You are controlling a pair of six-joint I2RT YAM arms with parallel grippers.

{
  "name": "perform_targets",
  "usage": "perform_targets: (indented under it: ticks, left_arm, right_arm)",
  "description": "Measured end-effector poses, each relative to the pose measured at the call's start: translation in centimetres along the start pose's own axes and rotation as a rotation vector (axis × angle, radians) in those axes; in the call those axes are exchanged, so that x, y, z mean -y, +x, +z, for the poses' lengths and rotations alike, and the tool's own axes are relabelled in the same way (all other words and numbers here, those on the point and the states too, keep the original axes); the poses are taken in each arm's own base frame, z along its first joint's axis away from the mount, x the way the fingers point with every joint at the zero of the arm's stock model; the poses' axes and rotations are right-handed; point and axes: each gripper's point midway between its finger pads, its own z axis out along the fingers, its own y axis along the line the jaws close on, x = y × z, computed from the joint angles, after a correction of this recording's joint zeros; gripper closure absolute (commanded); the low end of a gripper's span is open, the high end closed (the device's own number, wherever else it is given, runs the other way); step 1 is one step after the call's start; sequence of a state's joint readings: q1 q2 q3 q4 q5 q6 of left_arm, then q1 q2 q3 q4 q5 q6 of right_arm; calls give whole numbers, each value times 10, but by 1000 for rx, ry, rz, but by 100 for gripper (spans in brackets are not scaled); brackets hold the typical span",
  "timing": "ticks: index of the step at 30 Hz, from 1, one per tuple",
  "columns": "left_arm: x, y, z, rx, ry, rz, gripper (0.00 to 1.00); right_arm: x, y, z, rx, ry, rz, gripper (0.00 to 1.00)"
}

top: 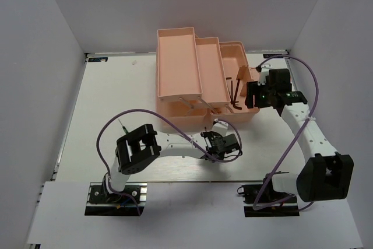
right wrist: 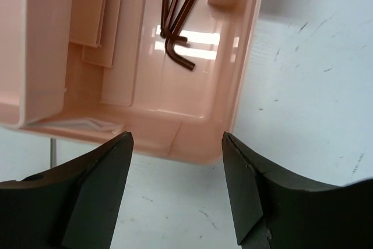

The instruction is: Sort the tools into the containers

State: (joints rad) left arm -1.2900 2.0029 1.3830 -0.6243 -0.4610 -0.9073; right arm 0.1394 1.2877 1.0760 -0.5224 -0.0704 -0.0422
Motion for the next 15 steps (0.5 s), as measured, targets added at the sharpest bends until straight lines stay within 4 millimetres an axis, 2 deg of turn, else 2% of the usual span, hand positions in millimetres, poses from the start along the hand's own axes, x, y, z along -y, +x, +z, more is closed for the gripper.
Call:
perform_targets:
  ticks: [1,4,5,8,9,10,11,14,15]
  left_arm:
    - [-1,0,1,2,-11,-8,43]
    - [-5,-1,1,9,-33,-25,61]
    - [-5,-1,1,11,-35,-32,74]
    - [-6,-1,2,16,-42,-40,95]
    - [-7,-1,1,18,-44,-41,99]
    - [-6,-1,1,18,-42,-40,100]
    - [-6,-1,0,18,-41,-36,100]
    - [1,4,-4,11,-3,30,100]
    - [6,7,-8,7,26,71,100]
  right_arm:
    - [-1,5,-1,-4,-11,9,31]
    - [-2,14,-5,-5,-34,34,31]
    - [-2,16,-6,-5,-41,40,31]
    - [-3,20,-9,0,-61,56,31]
    - [-3,22,-9,1,-68,60,26]
    - [-5,24,-10,-1,-78,68,15]
    - [-5,26,-11,-2,-85,75,9]
    - [-6,28,-14,1,-105,66,9]
    - [-7,28,-17,11,-109,61,29]
